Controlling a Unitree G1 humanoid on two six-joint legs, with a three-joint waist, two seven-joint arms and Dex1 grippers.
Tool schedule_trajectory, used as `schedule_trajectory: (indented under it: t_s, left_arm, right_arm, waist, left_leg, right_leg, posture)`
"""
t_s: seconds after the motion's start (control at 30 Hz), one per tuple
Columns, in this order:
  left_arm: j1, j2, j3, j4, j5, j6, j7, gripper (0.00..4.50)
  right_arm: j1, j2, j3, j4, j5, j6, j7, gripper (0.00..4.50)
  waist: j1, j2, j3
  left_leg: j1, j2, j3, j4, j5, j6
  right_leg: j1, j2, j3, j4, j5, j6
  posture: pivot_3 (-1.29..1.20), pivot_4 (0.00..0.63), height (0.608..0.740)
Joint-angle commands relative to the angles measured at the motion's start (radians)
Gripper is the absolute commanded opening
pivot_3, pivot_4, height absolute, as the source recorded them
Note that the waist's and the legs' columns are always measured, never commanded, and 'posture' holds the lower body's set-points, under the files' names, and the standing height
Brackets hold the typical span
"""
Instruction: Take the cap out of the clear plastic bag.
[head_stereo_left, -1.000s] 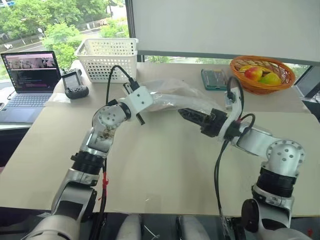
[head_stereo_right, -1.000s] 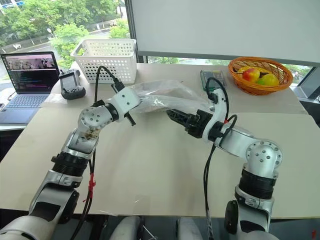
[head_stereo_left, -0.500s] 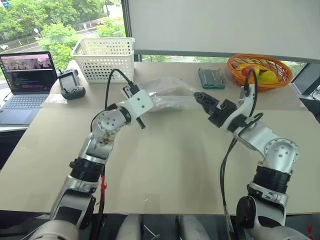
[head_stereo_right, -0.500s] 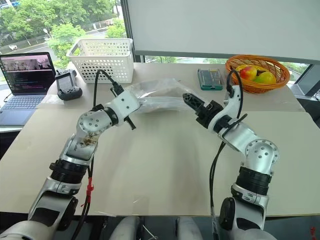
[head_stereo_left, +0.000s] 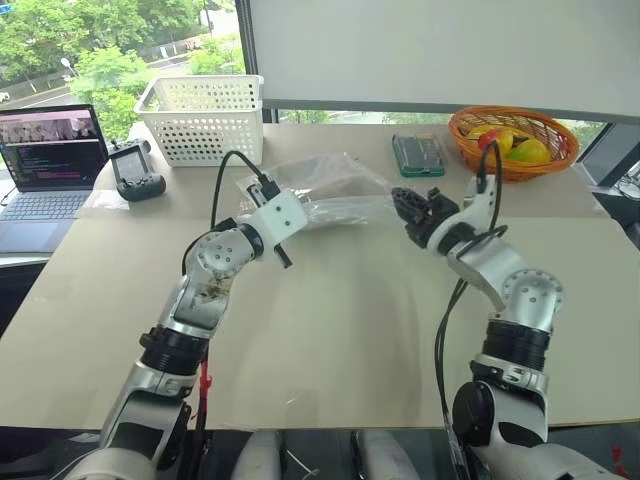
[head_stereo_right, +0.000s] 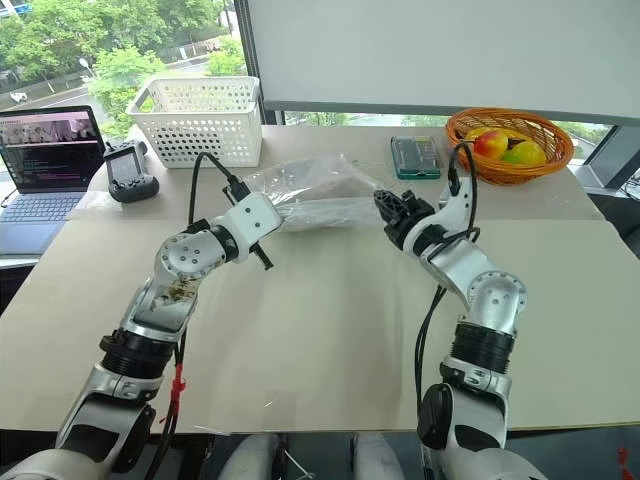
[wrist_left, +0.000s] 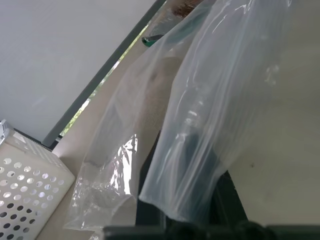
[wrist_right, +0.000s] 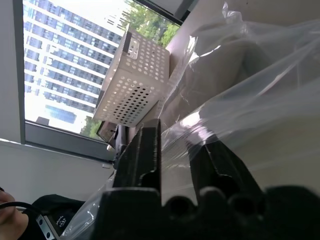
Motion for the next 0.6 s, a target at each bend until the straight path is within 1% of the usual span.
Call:
schedule_trajectory:
  t_s: [0.03, 0.1, 0.2, 0.3, 0.33, 0.4, 0.47, 0.6]
  left_arm:
    - [0.037, 0.024, 0.001, -0.097, -0.074, 0.055, -0.085, 0.00]
    - [0.070, 0.046, -0.014, -0.141, -0.105, 0.084, -0.140, 0.00]
    - [0.130, 0.096, -0.044, -0.241, -0.183, 0.178, -0.257, 0.73]
    - [0.157, 0.117, -0.031, -0.347, -0.293, 0.307, -0.324, 1.75]
    - [0.153, 0.117, -0.020, -0.372, -0.328, 0.356, -0.332, 2.27]
    - [0.133, 0.118, -0.001, -0.408, -0.392, 0.439, -0.345, 2.88]
    - [0.107, 0.115, 0.016, -0.422, -0.428, 0.479, -0.333, 3.62]
    - [0.009, 0.049, 0.126, -0.423, -0.557, 0.611, -0.268, 3.62]
  right_arm:
    - [-0.084, -0.001, 0.008, 0.022, -0.004, -0.033, 0.000, 0.03]
    - [-0.132, 0.000, 0.010, 0.056, -0.016, -0.047, -0.002, 0.03]
    - [-0.196, 0.005, 0.007, 0.101, -0.029, -0.065, 0.016, 0.00]
    - [-0.235, 0.007, 0.014, 0.141, -0.056, -0.084, 0.031, 0.00]
    - [-0.242, 0.009, 0.017, 0.153, -0.065, -0.089, 0.037, 0.00]
    - [-0.250, 0.012, 0.027, 0.172, -0.084, -0.096, 0.052, 0.00]
    - [-0.250, 0.017, 0.032, 0.180, -0.096, -0.098, 0.061, 0.00]
    - [-0.240, 0.032, 0.037, 0.174, -0.106, -0.092, 0.071, 0.00]
  waist:
    - [-0.004, 0.000, 0.000]
    - [-0.010, 0.000, 0.000]
    - [-0.012, 0.000, 0.000]
    - [-0.014, 0.000, 0.000]
    - [-0.011, 0.000, 0.000]
    - [-0.008, 0.000, 0.000]
    - [-0.007, 0.000, 0.000]
    - [-0.005, 0.000, 0.000]
  left_leg:
    - [0.000, 0.000, 0.000, 0.000, 0.000, 0.000]
    - [0.000, 0.000, 0.002, 0.000, 0.000, 0.000]
    - [0.000, 0.001, 0.002, -0.001, 0.000, 0.000]
    - [0.000, 0.001, 0.002, -0.002, 0.000, 0.000]
    - [0.000, 0.001, 0.002, -0.002, 0.000, 0.000]
    - [0.000, 0.001, 0.002, -0.002, 0.000, 0.000]
    - [0.000, 0.001, 0.002, -0.001, 0.000, 0.000]
    - [0.000, 0.001, 0.002, -0.001, 0.000, 0.000]
  right_leg:
    - [0.000, 0.000, 0.000, 0.000, 0.000, 0.000]
    - [-0.001, 0.000, 0.002, 0.000, 0.000, 0.000]
    - [-0.002, 0.001, 0.002, 0.000, 0.000, 0.000]
    - [-0.001, 0.001, 0.002, 0.000, 0.000, 0.000]
    - [-0.001, 0.001, 0.002, 0.000, 0.000, 0.000]
    - [-0.001, 0.001, 0.002, -0.001, 0.000, 0.000]
    - [-0.001, 0.001, 0.002, 0.000, 0.000, 0.000]
    - [-0.001, 0.001, 0.002, 0.000, 0.000, 0.000]
  posture:
    - [0.00, 0.150, 0.740]
    - [0.00, 0.150, 0.740]
    - [0.00, 0.150, 0.740]
    - [0.00, 0.150, 0.740]
    - [0.00, 0.150, 0.740]
    - [0.00, 0.150, 0.740]
    - [0.00, 0.150, 0.740]
    - [0.00, 0.150, 0.740]
